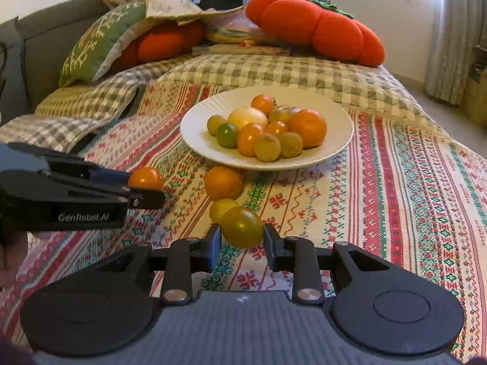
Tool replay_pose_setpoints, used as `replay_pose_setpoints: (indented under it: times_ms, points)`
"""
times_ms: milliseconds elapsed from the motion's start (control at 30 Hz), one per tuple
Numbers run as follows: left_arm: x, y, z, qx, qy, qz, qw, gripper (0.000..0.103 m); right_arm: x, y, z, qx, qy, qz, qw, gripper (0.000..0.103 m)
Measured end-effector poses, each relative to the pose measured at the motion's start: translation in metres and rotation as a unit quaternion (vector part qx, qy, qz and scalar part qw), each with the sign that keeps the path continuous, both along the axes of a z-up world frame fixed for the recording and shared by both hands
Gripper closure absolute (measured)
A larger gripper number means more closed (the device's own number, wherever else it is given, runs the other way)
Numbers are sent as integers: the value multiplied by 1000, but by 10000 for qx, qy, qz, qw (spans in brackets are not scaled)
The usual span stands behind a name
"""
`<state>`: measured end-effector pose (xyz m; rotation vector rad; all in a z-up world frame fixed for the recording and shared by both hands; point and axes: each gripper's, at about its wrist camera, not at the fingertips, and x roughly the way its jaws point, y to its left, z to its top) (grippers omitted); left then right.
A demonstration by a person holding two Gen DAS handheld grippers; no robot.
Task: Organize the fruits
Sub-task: 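Carry the mandarin and the olive-brown fruit up and over to the plate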
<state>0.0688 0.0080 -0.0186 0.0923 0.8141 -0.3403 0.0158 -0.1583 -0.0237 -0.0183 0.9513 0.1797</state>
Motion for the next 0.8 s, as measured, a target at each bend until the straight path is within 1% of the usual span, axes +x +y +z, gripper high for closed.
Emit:
replay_pose_setpoints:
  times_ms: [167, 367, 633, 800]
  points:
    - [2, -3, 10, -129, -159, -13, 9998, 84, 4, -8, 8, 168, -112, -194, 9996, 76]
    - [12, -6, 17, -180, -315, -17, 9993, 84, 9, -15, 19, 129, -321, -307, 9989, 76]
    - [48, -8, 23, -83, -462, 21, 9989, 84, 31, -25, 25, 202, -485, -488, 9974, 76]
    - [73, -10, 21, 11, -485, 42, 9988, 84, 52, -25, 23, 198, -524, -428, 9975, 76]
